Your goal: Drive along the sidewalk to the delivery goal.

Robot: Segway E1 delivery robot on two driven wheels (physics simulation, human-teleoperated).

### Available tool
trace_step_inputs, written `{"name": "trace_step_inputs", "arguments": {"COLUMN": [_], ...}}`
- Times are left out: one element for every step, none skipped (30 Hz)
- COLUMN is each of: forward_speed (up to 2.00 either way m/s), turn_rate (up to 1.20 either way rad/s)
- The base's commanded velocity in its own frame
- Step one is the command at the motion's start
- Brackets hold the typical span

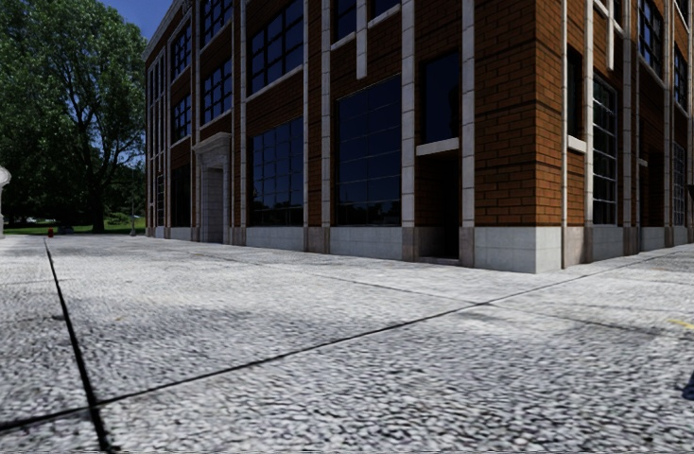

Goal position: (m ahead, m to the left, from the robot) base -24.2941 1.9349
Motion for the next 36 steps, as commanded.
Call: {"name": "trace_step_inputs", "arguments": {"forward_speed": [2.00, 2.00, 2.00, 2.00, 2.00, 2.00, 2.00, 2.00, 2.00, 2.00, 2.00, 2.00, 2.00, 2.00, 2.00, 2.00, 2.00, 2.00, 2.00, 2.00, 2.00, 2.00, 2.00, 2.00, 2.00, 2.00, 2.00, 2.00, 2.00, 2.00, 2.00, 2.00, 2.00, 1.94, 1.94, 1.90], "turn_rate": [0.16, 0.18, 0.18, 0.20, 0.22, 0.24, 0.24, 0.28, 0.29, 0.34, 0.34, 0.36, 0.37, 0.38, 0.38, 0.38, 0.38, 0.38, 0.38, 0.38, 0.38, 0.38, 0.38, 0.38, 0.38, 0.39, 0.39, 0.39, 0.39, 0.39, 0.39, 0.39, 0.39, 0.39, 0.39, 0.39]}}
